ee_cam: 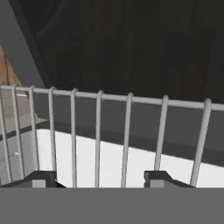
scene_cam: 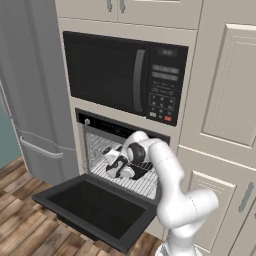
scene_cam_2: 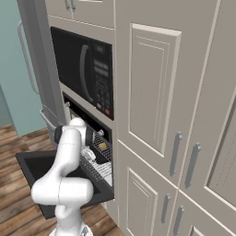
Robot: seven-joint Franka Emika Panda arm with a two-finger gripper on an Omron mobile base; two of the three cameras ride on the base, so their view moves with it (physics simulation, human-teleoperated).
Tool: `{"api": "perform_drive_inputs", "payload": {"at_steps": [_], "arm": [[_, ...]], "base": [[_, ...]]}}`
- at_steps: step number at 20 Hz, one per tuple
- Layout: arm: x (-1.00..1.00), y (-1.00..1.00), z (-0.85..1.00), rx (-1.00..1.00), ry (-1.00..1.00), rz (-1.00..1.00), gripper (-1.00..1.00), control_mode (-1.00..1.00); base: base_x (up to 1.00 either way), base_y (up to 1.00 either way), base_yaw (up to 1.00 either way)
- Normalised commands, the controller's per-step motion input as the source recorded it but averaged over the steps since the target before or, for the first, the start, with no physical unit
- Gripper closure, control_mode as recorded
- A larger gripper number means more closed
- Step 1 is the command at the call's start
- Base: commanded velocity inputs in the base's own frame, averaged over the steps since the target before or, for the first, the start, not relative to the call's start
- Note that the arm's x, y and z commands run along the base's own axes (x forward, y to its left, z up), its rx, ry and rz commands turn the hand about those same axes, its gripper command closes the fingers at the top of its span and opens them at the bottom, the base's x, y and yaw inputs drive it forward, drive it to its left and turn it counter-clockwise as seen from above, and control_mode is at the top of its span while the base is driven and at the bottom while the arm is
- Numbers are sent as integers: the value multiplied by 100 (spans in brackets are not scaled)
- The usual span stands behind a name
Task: Take the baked cake out of the oven and place it on the plate for cooling. Then close the oven door.
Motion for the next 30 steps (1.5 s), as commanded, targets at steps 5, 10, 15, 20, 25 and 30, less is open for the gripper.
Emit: {"api": "perform_drive_inputs", "payload": {"at_steps": [5, 10, 15, 20, 25, 30], "arm": [[-100, 25, -89, 18, 25, 21, -100, -100], [-100, 41, -82, 18, 25, 17, -100, -100], [-100, 47, -73, 19, 22, 15, -100, -100], [-100, 52, -70, 17, 17, 13, -100, -100], [-100, 59, -67, 9, 9, 14, -100, -100], [-100, 50, -8, 0, -4, 13, -100, -100]], "base": [[0, 0, 0], [0, 0, 0], [0, 0, 0], [0, 0, 0], [0, 0, 0], [0, 0, 0]]}}
